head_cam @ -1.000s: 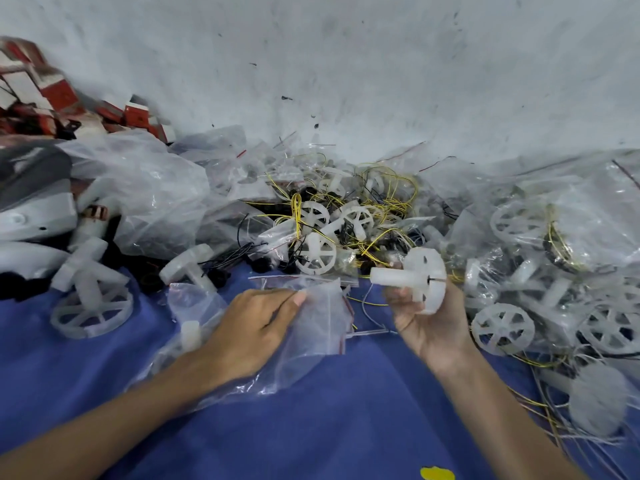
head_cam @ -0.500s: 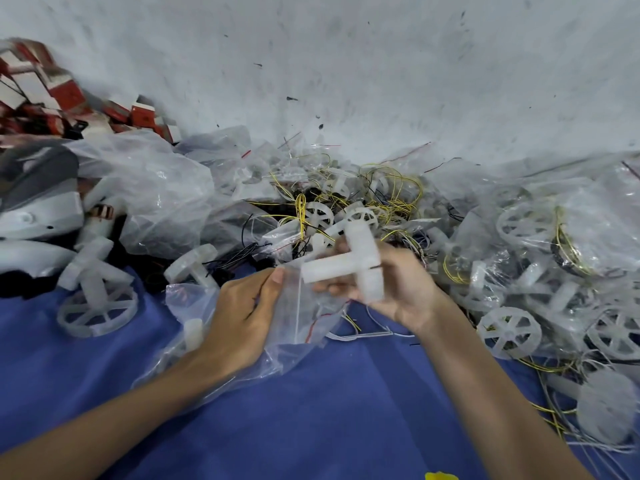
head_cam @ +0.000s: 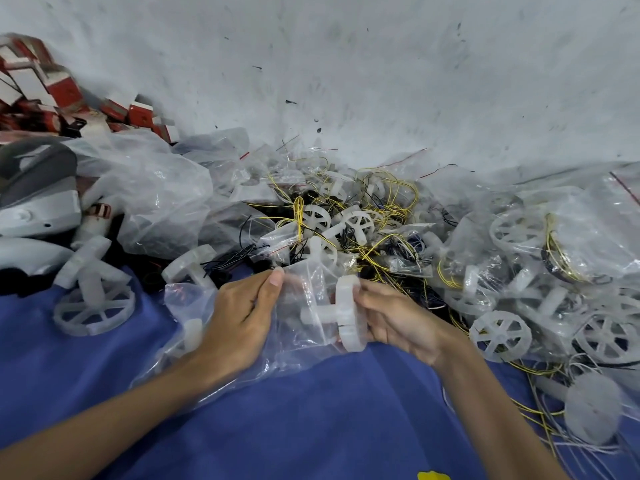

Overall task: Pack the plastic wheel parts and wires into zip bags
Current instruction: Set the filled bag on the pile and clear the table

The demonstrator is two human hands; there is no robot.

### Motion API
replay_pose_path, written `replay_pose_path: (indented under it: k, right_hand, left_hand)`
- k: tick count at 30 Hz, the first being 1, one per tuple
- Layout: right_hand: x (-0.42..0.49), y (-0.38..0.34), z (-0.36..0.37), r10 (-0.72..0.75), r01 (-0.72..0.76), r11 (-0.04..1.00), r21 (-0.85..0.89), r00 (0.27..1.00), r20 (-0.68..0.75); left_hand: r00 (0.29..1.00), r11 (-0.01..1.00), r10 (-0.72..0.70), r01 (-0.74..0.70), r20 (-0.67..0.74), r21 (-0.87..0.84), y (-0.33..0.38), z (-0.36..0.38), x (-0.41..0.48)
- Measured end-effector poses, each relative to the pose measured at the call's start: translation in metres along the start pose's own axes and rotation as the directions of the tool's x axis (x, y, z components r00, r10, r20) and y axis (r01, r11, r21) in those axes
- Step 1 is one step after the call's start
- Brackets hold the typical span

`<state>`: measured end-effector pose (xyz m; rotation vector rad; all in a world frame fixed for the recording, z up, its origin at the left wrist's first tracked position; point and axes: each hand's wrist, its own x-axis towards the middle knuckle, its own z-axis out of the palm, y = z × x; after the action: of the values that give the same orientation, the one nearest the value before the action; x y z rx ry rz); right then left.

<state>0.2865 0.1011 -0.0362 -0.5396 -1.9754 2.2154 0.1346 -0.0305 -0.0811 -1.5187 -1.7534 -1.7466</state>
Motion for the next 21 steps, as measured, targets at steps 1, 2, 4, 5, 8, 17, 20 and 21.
replay_pose_path:
  k: [1, 2, 4, 5, 8, 17, 20, 21]
  right_hand:
    - [0.000, 0.002, 0.000, 0.004, -0.004, 1.000, -0.009, 1.000, -0.006]
    - [-0.001, 0.004, 0.001, 0.008, -0.008, 1.000, -0.020, 1.000, -0.013]
    - [-0.002, 0.007, 0.003, 0.010, -0.010, 1.000, -0.025, 0.999, -0.031]
    - [-0.002, 0.009, 0.004, 0.005, -0.006, 1.000, -0.023, 0.999, -0.037]
    - [-0.003, 0.012, 0.007, -0.008, 0.007, 1.000, -0.026, 0.998, -0.056]
    - [-0.009, 0.027, 0.007, -0.026, 0.023, 0.999, -0.034, 0.995, -0.091]
    - [-0.012, 0.028, 0.010, -0.057, 0.051, 0.997, -0.057, 0.992, -0.115]
    - [-0.013, 0.028, 0.011, -0.078, 0.066, 0.993, -0.093, 0.988, -0.134]
  left_hand:
    - [1.000, 1.000, 0.017, -0.017, 0.004, 0.003, 0.001, 0.000, 0.000]
    - [0.999, 0.999, 0.033, -0.033, 0.004, 0.006, 0.001, -0.001, 0.001]
    - [0.999, 0.999, 0.053, -0.053, 0.002, 0.005, 0.002, 0.000, 0.001]
    - [0.998, 0.998, 0.061, -0.061, 0.003, 0.001, 0.003, -0.001, 0.001]
    - [0.997, 0.997, 0.076, -0.076, 0.010, 0.007, 0.004, -0.001, 0.002]
    - [0.998, 0.998, 0.066, -0.066, 0.021, -0.025, 0.005, -0.003, 0.003]
    - [0.999, 0.998, 0.028, -0.026, 0.023, -0.054, 0.002, -0.002, 0.003]
    - [1.000, 0.998, 0.011, -0.009, 0.023, -0.066, 0.001, -0.002, 0.003]
